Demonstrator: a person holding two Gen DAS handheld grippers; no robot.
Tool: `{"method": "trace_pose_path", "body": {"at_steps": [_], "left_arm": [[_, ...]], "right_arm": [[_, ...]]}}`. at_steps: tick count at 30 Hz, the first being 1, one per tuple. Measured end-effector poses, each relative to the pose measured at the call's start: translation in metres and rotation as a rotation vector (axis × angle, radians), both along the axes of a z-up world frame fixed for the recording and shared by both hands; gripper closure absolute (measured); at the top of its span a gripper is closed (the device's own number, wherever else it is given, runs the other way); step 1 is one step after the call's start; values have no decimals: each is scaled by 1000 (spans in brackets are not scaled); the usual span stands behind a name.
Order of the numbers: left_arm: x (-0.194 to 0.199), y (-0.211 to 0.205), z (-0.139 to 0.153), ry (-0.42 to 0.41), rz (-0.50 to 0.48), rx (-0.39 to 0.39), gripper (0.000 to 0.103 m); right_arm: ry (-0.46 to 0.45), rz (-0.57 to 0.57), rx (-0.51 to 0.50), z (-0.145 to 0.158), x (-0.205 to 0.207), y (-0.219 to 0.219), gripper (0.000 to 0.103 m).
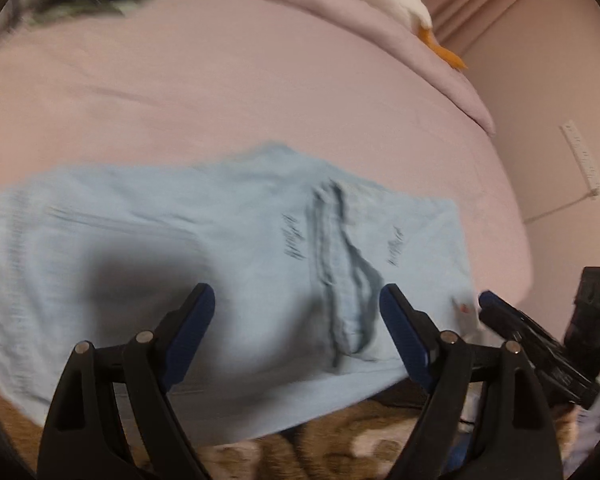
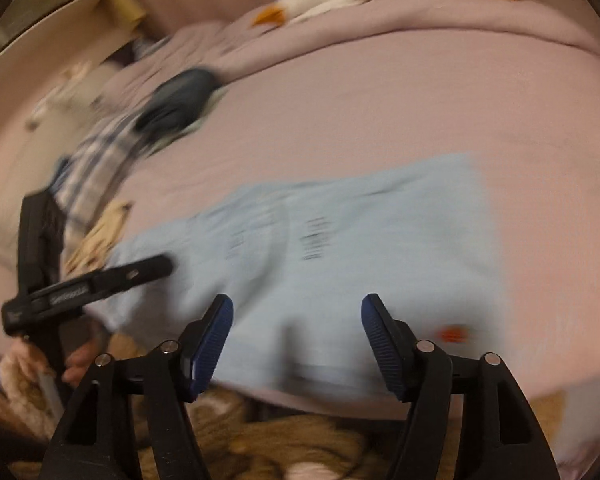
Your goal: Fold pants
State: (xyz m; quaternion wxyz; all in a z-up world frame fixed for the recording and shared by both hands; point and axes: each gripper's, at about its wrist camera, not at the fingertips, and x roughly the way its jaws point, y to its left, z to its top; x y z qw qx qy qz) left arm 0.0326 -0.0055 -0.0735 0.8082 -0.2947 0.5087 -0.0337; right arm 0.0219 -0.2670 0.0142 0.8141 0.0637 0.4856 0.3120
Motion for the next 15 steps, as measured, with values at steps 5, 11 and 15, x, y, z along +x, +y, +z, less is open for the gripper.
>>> {"method": "trace_pose_path", "body": {"at_steps": [5,11,15], "left_arm": [[15,-35,-22,64,-95,-30,29],[20,-60,-25,42,-135,115,85],[12,-54,-16,19,-126,95,93]], "right_arm": [[38,-229,-150,-29,15,-47,36],[166,-250,-44,-67,22,-70,48],[141,-270,-14,-56,21,-77,82]]}}
